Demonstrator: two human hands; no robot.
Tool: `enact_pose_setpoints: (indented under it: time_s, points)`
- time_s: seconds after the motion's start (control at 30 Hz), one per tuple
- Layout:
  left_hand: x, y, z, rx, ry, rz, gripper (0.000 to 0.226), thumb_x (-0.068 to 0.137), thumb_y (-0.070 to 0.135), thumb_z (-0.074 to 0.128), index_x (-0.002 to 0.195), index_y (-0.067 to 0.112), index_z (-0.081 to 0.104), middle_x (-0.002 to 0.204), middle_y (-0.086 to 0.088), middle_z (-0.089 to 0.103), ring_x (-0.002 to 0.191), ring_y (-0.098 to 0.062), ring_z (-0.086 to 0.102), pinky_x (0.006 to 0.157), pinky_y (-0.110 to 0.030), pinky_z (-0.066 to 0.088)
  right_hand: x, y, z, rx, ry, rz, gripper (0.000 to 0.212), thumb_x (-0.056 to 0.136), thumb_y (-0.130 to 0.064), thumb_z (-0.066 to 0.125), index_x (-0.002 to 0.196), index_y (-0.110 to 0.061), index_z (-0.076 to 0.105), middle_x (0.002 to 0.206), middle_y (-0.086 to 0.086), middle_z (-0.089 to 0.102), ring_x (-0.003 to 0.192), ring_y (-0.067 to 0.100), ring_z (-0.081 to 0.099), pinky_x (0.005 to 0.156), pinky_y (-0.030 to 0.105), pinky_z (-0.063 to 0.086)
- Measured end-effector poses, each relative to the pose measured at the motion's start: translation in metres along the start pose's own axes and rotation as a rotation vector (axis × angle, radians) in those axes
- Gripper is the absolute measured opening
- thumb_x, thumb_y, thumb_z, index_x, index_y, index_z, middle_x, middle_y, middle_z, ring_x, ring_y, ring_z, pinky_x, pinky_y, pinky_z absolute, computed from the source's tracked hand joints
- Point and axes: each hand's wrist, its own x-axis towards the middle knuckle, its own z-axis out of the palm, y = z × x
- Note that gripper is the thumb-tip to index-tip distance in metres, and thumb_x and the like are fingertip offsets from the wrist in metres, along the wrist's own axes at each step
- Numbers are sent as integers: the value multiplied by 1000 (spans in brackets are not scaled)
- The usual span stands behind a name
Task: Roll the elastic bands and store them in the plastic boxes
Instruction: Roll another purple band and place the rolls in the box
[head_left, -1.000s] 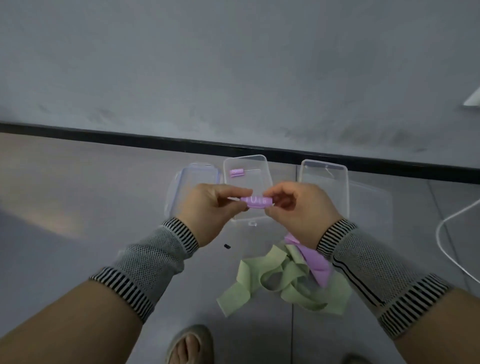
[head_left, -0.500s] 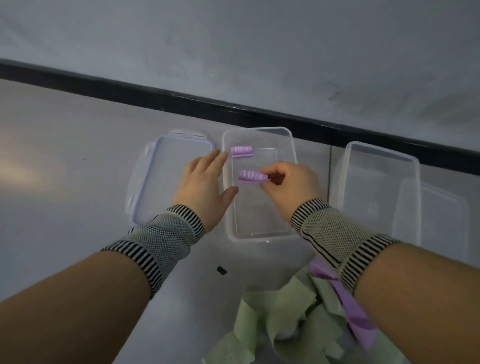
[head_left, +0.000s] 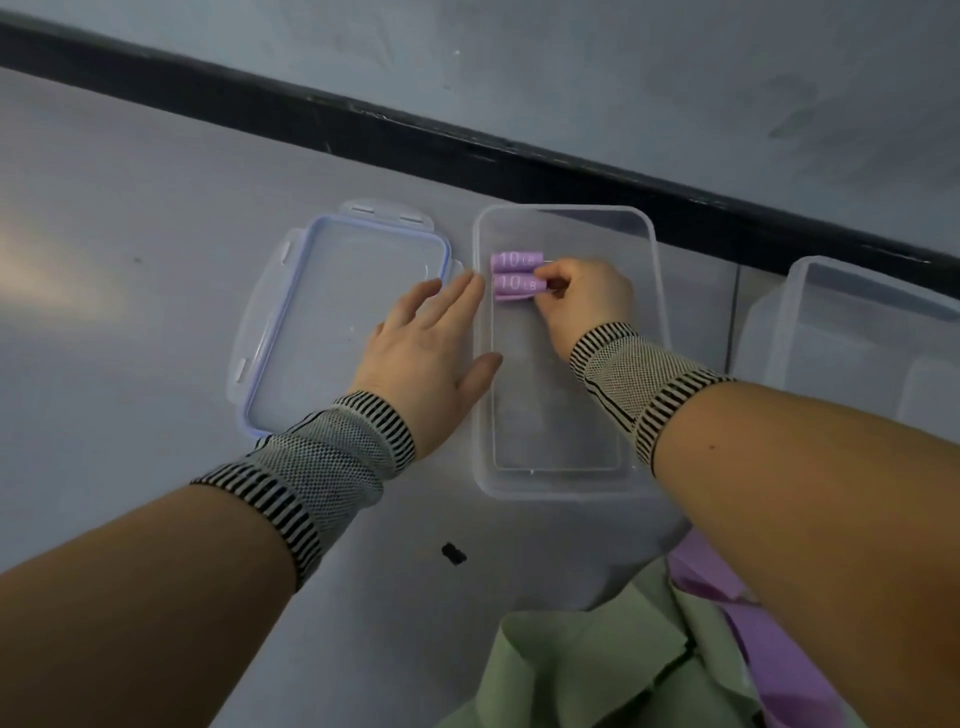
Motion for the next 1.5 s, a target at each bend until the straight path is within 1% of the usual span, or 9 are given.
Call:
enact_pose_setpoints:
  time_s: [0.27, 0.43, 0.73, 0.9, 0.97, 1.03, 1.1, 1.27, 1.5]
  points:
    - [2, -1, 5, -17, 0, -1, 71, 91, 48, 40, 150, 24, 8, 157, 9, 14, 143, -16, 9, 116, -40, 19, 5, 6, 13, 11, 16, -25, 22, 90, -23, 60, 112, -23, 65, 109, 2, 65, 97, 19, 61, 92, 33, 50]
    - [1, -2, 6, -25, 2, 7, 73, 87, 50, 37, 150, 24, 10, 156, 9, 15, 143, -16, 10, 116, -42, 20, 3, 4, 13, 53, 34, -11, 23, 90, -19, 59, 113, -21, 57, 105, 1, 65, 95, 19, 62, 87, 37, 52]
    - [2, -5, 8, -28, 21, 22, 69, 91, 50, 39, 150, 22, 13, 156, 7, 18, 142, -18, 13, 114, -46, 23, 2, 2, 14, 66, 52, -7, 11, 89, -18, 59, 100, -20, 56, 98, 1, 64, 89, 19, 62, 84, 38, 53]
    - [2, -5, 8, -31, 25, 25, 70, 91, 44, 45, 150, 22, 14, 156, 7, 18, 143, -18, 13, 114, -45, 23, 0, 3, 15, 110, 50, 12, 17, 87, -14, 61, 101, -20, 55, 98, 1, 63, 88, 17, 61, 82, 33, 54]
    - [2, -5, 9, -38, 26, 26, 71, 90, 47, 43, 150, 21, 15, 156, 6, 19, 142, -18, 14, 114, -46, 24, -1, 3, 14, 128, 36, 7, 19, 86, -17, 63, 103, -19, 54, 99, 0, 62, 88, 15, 60, 80, 28, 53]
    - [2, -5, 9, -38, 39, 23, 78, 83, 58, 32, 149, 21, 16, 155, 6, 21, 142, -18, 15, 113, -47, 25, -2, 3, 13, 129, 40, 0, 21, 86, -23, 65, 104, -19, 55, 99, -1, 61, 87, 14, 60, 78, 26, 51]
    - [2, -4, 9, -39, 50, 24, 84, 76, 62, 22, 149, 21, 17, 155, 6, 22, 141, -18, 17, 112, -48, 26, -2, 3, 14, 121, 51, -7, 22, 86, -26, 65, 104, -18, 55, 99, -1, 62, 87, 14, 59, 79, 26, 51]
    - [2, -4, 10, -39, 52, 25, 77, 81, 54, 33, 149, 21, 17, 155, 6, 21, 142, -18, 16, 113, -46, 25, 1, 2, 14, 87, 65, -14, 12, 90, -22, 60, 100, -17, 56, 97, 1, 63, 88, 18, 60, 82, 33, 53]
    - [2, -6, 10, -39, 50, 35, 83, 77, 62, 26, 149, 22, 17, 155, 6, 22, 141, -18, 17, 113, -44, 26, 2, 1, 12, 123, 81, 21, 8, 89, -22, 61, 93, -20, 55, 94, 0, 63, 85, 17, 60, 80, 34, 54]
